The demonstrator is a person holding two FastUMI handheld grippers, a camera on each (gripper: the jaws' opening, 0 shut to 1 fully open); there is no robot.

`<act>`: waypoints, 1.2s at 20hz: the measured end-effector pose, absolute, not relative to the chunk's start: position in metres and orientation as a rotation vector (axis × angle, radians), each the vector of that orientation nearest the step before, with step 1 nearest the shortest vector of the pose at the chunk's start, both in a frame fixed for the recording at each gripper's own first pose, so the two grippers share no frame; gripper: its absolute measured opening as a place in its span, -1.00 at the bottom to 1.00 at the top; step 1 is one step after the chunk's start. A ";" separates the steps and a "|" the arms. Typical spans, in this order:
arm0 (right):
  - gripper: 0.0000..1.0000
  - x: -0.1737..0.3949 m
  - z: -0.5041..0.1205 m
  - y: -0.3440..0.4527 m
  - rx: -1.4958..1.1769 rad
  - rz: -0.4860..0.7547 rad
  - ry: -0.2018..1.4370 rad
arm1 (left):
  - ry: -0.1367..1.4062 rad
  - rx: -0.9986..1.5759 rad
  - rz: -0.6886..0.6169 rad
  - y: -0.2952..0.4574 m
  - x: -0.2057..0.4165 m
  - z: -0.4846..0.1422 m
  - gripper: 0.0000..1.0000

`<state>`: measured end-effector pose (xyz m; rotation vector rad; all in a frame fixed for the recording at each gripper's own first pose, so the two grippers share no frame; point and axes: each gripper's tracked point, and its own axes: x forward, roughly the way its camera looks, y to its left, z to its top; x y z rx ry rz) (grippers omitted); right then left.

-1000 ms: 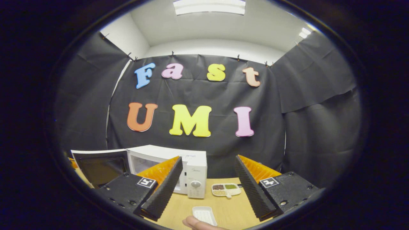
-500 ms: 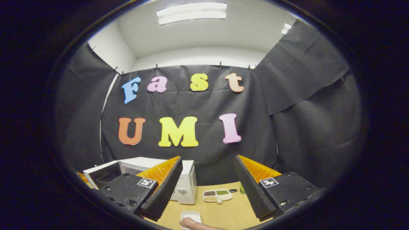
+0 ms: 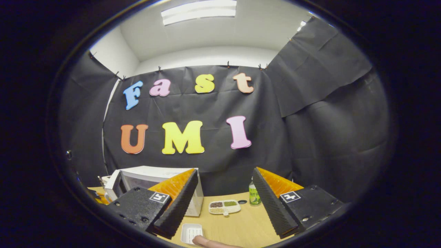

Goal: Open the microwave oven with the left hand, put the food in, and close the microwave oven.

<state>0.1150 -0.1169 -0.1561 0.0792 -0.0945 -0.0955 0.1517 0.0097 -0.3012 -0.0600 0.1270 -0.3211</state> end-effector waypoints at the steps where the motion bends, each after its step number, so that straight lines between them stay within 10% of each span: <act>1: 1.00 0.115 -0.157 -0.119 0.079 -0.097 -0.092 | 0.133 -0.061 -0.322 0.005 0.158 -0.304 -1.00; 24: 0.86 0.132 -0.139 -0.126 0.065 -0.047 -0.080 | 0.138 -0.002 -0.296 -0.077 0.304 -0.300 -1.00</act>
